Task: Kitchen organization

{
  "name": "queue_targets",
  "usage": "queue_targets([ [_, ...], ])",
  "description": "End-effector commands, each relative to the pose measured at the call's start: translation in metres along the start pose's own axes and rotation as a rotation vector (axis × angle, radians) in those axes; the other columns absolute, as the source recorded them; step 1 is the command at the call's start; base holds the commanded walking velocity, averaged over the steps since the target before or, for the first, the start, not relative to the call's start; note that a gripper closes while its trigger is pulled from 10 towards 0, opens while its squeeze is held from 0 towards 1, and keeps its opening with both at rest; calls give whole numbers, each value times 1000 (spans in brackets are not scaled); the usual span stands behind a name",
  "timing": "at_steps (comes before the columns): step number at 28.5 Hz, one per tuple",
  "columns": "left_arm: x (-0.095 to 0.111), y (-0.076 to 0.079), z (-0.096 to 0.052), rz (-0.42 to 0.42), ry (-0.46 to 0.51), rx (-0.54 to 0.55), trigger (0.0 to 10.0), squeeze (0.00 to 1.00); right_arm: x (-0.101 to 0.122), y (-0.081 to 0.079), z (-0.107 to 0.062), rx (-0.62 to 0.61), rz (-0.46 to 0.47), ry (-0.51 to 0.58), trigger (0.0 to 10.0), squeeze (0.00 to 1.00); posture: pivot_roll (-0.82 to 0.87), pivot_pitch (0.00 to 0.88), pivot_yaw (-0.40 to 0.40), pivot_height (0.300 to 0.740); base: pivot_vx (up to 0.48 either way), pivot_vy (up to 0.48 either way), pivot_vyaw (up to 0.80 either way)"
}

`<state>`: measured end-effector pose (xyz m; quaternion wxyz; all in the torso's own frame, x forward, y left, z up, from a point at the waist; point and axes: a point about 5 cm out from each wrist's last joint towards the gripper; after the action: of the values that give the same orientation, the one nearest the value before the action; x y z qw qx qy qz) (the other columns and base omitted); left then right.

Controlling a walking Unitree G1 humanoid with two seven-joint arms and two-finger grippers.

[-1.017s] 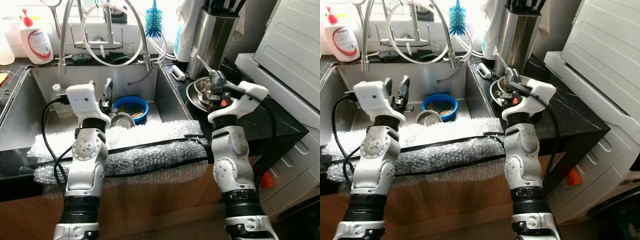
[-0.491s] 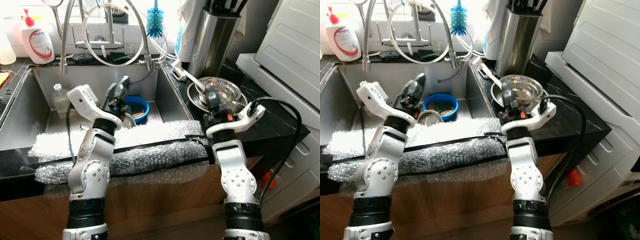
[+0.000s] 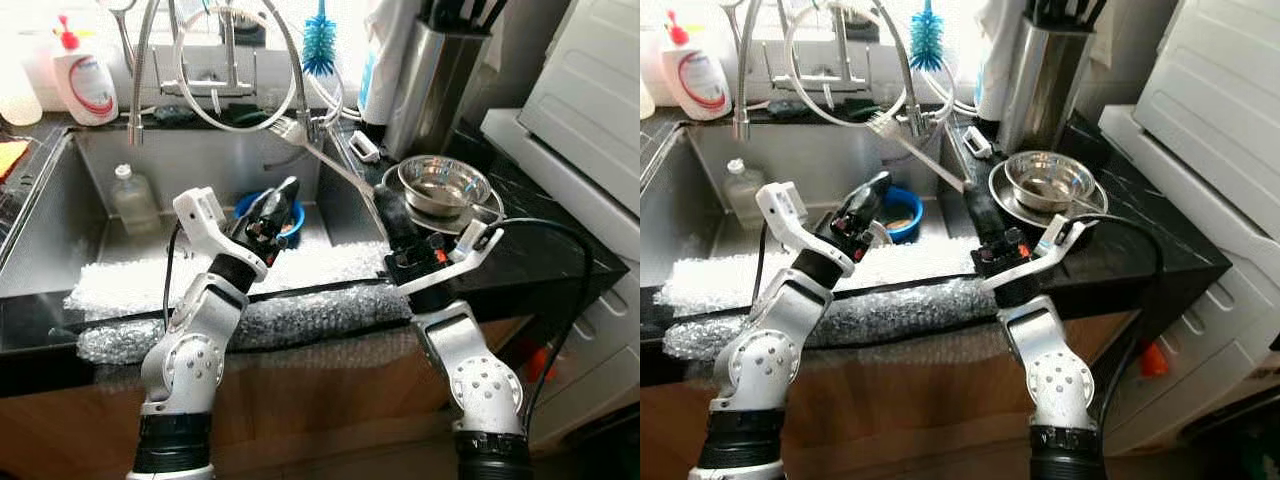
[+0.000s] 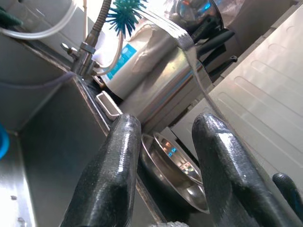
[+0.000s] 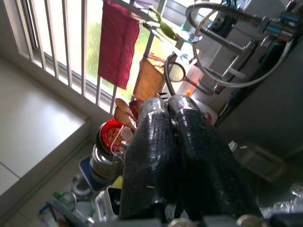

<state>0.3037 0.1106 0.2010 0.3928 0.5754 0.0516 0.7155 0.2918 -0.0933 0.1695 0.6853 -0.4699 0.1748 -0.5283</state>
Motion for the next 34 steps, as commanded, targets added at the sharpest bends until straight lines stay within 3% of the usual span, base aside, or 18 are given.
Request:
queue_targets([
  [1, 3, 10, 2, 6, 5, -55, 10000, 0, -7, -2, -3, 10, 11, -6, 10000, 0, 15, 0, -100, 740, 0, 0, 0],
  [15, 1, 26, 1, -33, -11, -152, 10000, 0, -12, 4, -12, -2, 31, -45, 10000, 0, 14, 5, -107, 740, 0, 0, 0],
  [34, 4, 26, 2, -27, -3, -145, 10000, 0, -18, -2, -14, 40, 47, -88, 10000, 0, 13, 5, -110, 740, 0, 0, 0],
])
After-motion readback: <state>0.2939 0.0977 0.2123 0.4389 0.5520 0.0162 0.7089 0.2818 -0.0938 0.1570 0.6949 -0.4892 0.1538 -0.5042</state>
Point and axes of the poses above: a point about 5 cm out from each wrist's last joint towards the gripper, its own z axis pointing out of the wrist towards the gripper, its own x axis along the axis of the wrist's last joint, y = z × x, and after that the axes turned 6 degrees about z, right-handed
